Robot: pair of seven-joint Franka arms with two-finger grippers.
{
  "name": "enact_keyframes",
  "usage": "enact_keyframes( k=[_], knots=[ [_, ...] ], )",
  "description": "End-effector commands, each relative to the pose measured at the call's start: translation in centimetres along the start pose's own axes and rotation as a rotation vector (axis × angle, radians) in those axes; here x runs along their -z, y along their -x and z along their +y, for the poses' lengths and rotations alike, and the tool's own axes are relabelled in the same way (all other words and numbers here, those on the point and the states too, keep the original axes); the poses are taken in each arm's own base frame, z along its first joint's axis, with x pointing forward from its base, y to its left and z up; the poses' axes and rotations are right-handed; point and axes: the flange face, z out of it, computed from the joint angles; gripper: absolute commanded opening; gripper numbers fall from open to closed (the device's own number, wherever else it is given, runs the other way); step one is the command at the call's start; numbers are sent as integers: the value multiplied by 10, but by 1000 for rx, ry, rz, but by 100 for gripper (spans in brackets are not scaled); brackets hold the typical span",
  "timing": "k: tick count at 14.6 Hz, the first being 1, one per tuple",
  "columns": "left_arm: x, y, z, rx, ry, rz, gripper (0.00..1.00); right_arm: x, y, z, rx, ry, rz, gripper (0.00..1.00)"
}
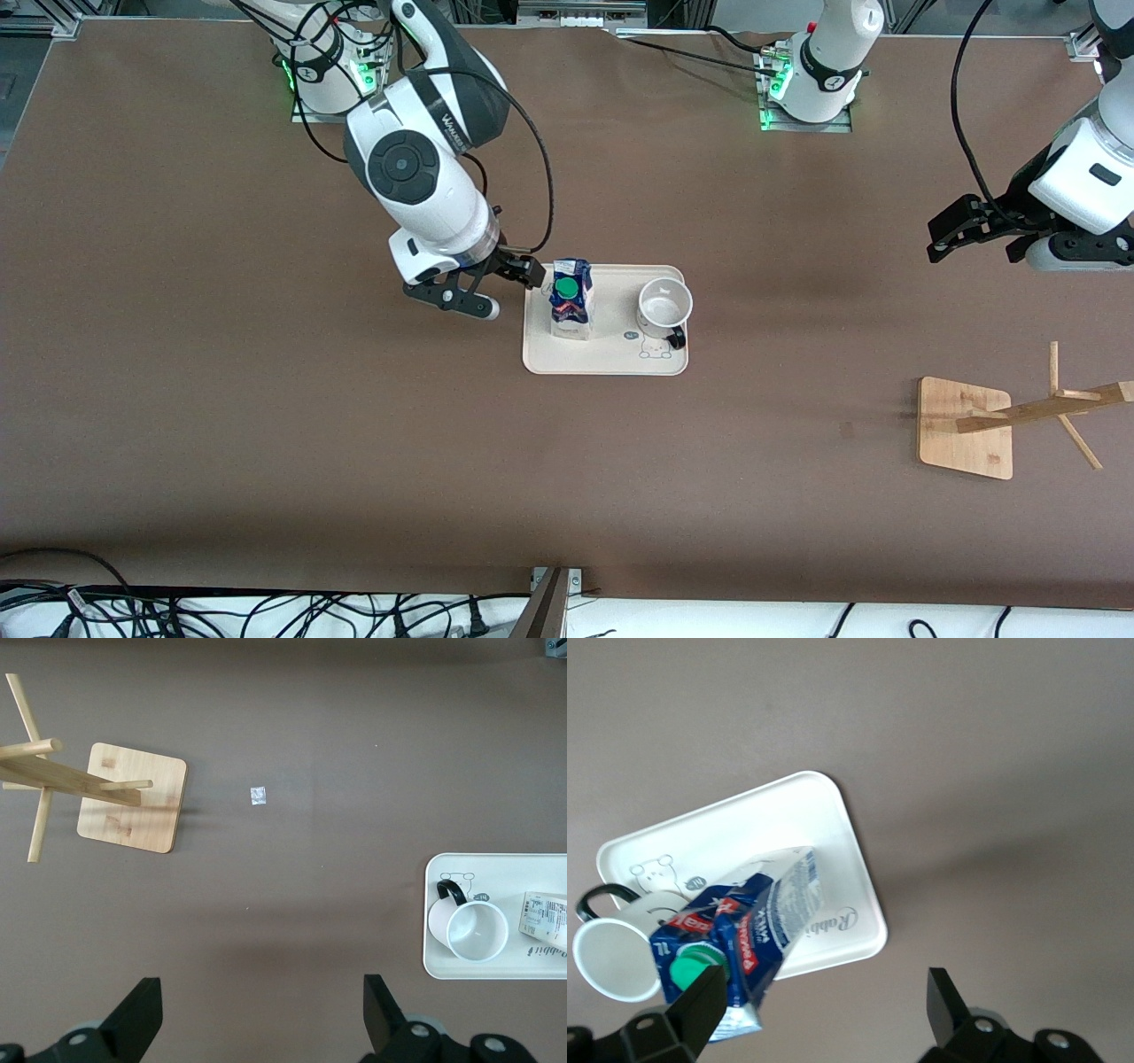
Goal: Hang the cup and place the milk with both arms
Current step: 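Lower the right gripper over the blue milk carton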
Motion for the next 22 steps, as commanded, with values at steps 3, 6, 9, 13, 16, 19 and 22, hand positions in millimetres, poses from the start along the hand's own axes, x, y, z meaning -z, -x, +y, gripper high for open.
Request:
enact_keyframes(
  k=[3,6,9,13,16,19,22],
  knots=[
    [5,-4,2,-3,16,10,100,-16,27,-27,-63,-28,17,100],
    [5,-4,2,-3,16,10,100,-29,45,-46,-107,-72,39,100],
    [5,-4,2,-3,16,10,100,-46,57,-58,-68,-60,43,100],
    [5,-4,2,-3,16,10,100,-73,59,-58,5,5,83,100],
    [5,-4,2,-3,16,10,100,-76,58,-58,17,10,83,100],
    [5,-4,2,-3,16,10,100,-74,51,-55,36,10,86,100],
    [5,-4,2,-3,16,10,100,-69,46,-55,45,4,92,100]
  ],
)
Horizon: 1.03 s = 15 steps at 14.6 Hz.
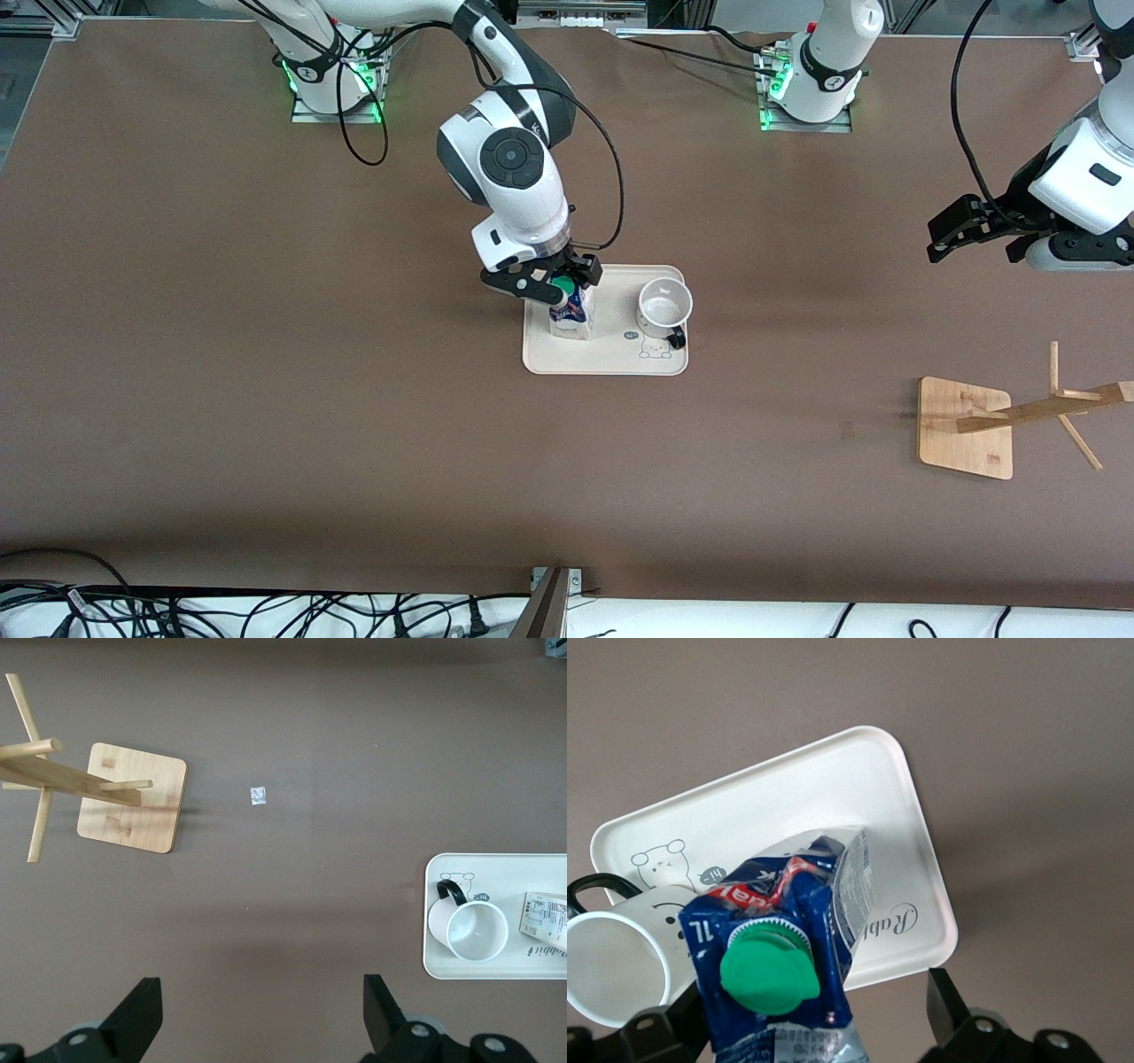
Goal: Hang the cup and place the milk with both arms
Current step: 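Close the right gripper on the milk carton's cap end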
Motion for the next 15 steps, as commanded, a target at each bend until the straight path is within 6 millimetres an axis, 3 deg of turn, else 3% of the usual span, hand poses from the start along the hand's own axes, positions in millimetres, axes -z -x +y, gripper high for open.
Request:
enact_keyframes(
  k=[1,6,11,12,13,15],
  knots=[
    [5,-4,2,-3,16,10,100,7,-8,-3,18,-9,19,100],
    [5,-4,2,-3,16,10,100,3,-25,6,44,-8,30,100],
    [6,-4,2,-3,16,14,100,1,-25,5,74,-13,33,100],
    [6,-4,3,-5,17,14,100,-1,-26,5,80,-11,31,95],
    [6,-3,4,-6,16,11,100,-2,-26,5,77,-11,30,75],
    [5,-3,4,-5,17,7,100,-5,-26,5,80,-9,28,48]
  ],
)
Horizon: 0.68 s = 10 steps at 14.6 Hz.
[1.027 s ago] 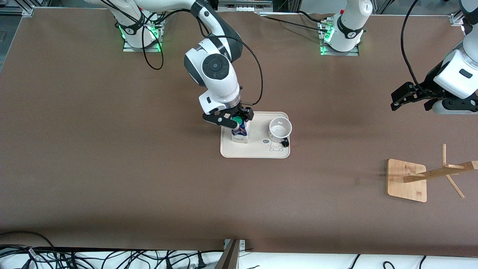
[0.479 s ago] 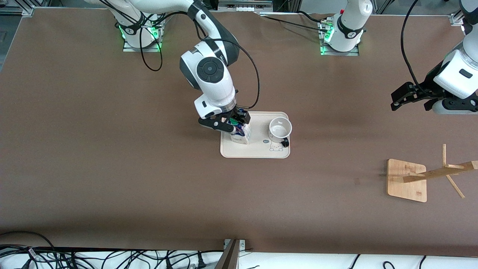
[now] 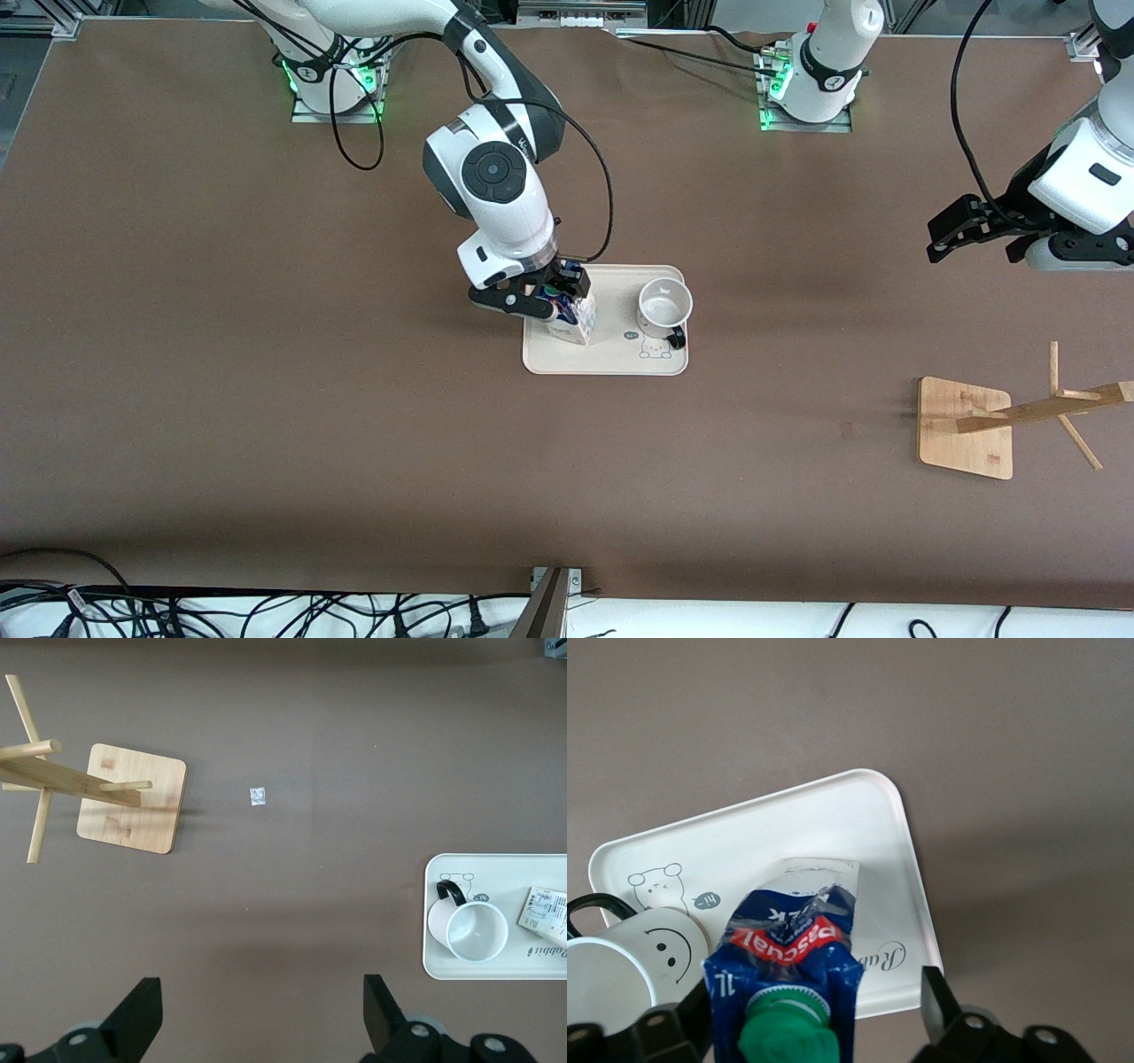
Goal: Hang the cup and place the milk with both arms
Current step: 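Close the right gripper on the milk carton's cap end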
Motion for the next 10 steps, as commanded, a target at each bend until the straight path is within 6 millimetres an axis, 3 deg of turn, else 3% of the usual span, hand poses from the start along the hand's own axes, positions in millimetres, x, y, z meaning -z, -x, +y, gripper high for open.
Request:
enact_keyframes(
  k=[1,7,10],
  knots=[
    [6,-2,3,-5,16,5,100,-5,-1,-5,18,-2,7,46],
    [3,-4,3,-5,16,5,100,-2,-1,-6,16,-8,9,44],
    [4,-3,3,-5,16,5,100,10,-3,-10,14,-25,20,44]
  ],
)
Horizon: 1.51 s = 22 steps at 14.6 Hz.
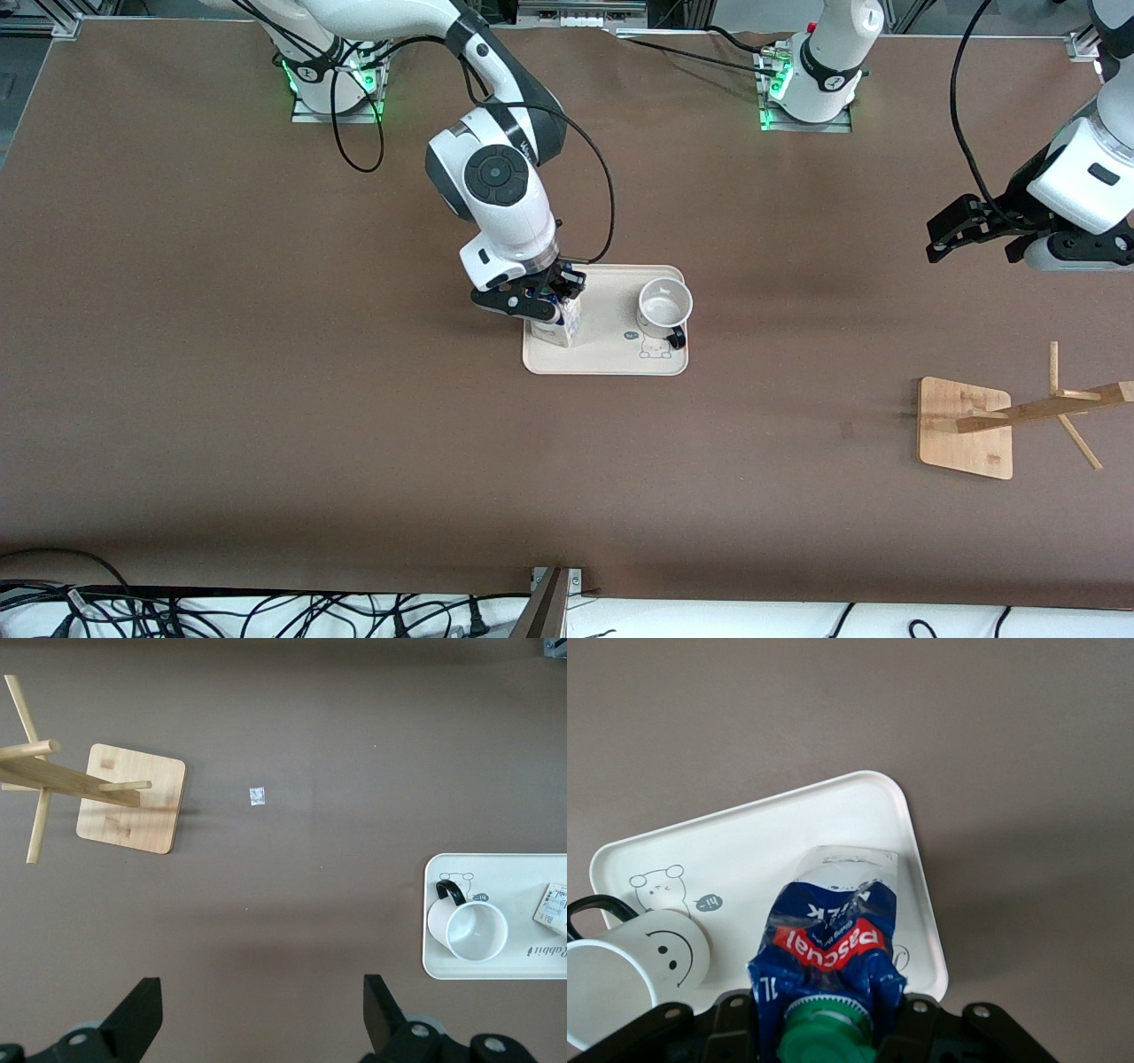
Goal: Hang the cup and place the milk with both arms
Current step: 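Lift the milk carton off the tray with the right gripper, then carry the carton away while the left gripper reaches the white mug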
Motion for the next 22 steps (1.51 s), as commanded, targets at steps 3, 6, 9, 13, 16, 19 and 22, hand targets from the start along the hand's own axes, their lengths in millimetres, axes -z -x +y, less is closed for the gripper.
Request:
enact_keyframes(
  k=[3,6,9,13,16,19,22],
  knots=[
    [3,-4,2,-4,16,4,100,34,7,-15,24,-33,27,44],
    [2,-3,2,-16,15,-2,100,94,18,-7,43,-6,3,44],
    [-3,-2,3,-25,-6,-21,100,143,16,7,83,9,43,44],
    [-16,-6,6,-28,13,-52,100,187,-22,53,145,55,64,45],
    [-21,-6,6,-31,20,-62,100,200,-54,95,197,118,37,45],
    [-54,-4,5,-31,8,-103,100,223,-85,152,283,172,-23,45],
    [-59,6,-3,-43,1,-140,100,251,-116,215,411,194,-69,45]
  ],
)
